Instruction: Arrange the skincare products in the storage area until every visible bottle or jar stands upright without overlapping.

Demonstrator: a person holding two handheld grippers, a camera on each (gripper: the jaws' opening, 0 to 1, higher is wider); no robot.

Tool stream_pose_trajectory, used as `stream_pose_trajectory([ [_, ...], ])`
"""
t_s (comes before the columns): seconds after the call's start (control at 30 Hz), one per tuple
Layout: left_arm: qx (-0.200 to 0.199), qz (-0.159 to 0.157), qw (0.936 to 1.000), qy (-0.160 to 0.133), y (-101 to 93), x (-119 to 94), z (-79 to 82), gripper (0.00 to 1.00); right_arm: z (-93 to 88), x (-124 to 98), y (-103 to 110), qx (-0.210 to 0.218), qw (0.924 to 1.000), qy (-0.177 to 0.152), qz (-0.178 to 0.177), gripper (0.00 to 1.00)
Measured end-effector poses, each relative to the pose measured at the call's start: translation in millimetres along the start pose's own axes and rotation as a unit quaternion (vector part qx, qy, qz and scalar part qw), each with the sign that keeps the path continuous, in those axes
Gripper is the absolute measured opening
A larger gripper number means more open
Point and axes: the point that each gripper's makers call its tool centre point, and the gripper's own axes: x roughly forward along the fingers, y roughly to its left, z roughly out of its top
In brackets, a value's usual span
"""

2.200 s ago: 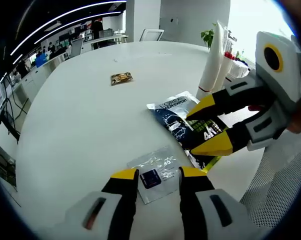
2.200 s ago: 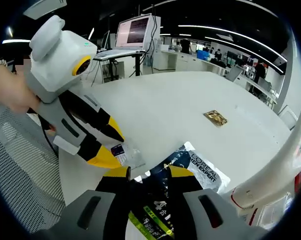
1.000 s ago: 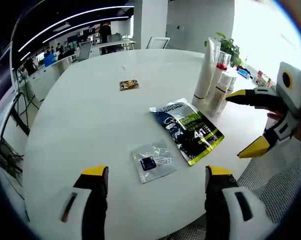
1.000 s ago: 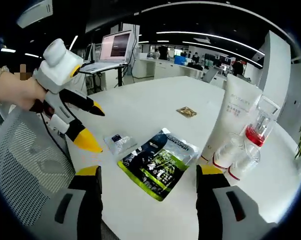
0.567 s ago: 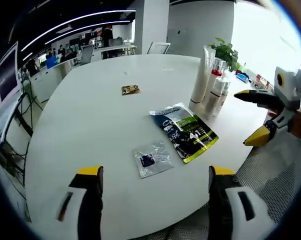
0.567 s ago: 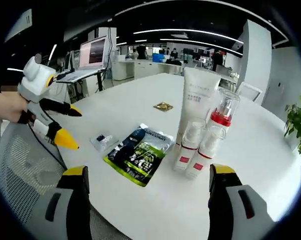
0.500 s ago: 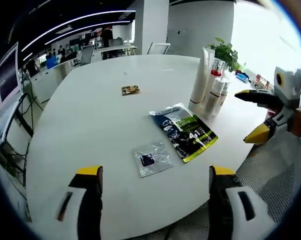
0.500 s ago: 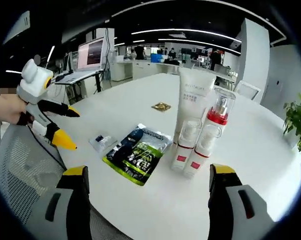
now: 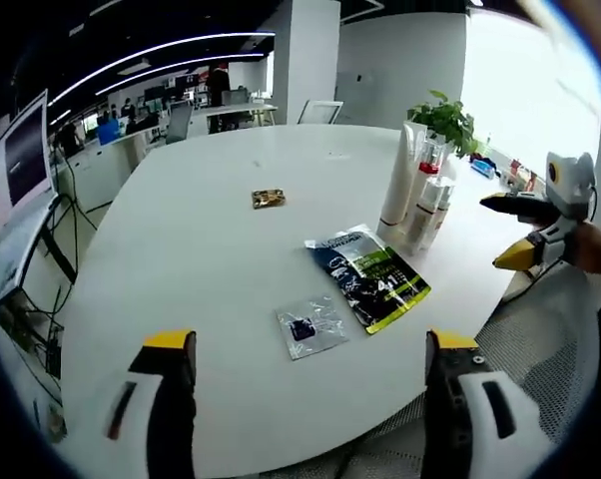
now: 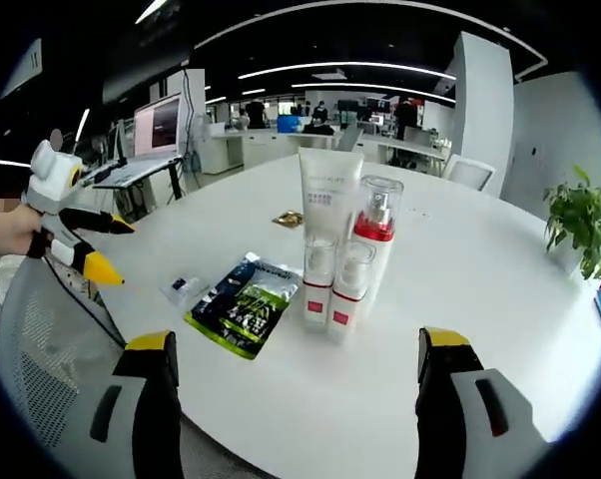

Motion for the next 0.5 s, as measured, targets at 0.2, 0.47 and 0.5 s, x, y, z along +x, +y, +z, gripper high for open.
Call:
stream_pose_trajectory([
  [0.2, -0.001, -0.003, 0.9999, -0.01, 1.6, -7.5, 4.4, 0.96, -3.8, -7.1, -12.6, 0.009, 0.9999, 0.001, -0.011, 0.99],
  [0.47, -0.004, -0.014, 0.9999, -0.009, 1.2, -12.2, 1.8, 0.99, -1.8, -9.0, -12.0, 0.008, 0.9999, -0.004, -0.009, 0.98],
  [0.5, -0.004, -0.014, 0.9999, -0.008, 1.2, -12.4, 1.6, 0.99, -3.0, -8.6, -11.9, 0.008, 0.9999, -0.001, -0.009, 0.98],
])
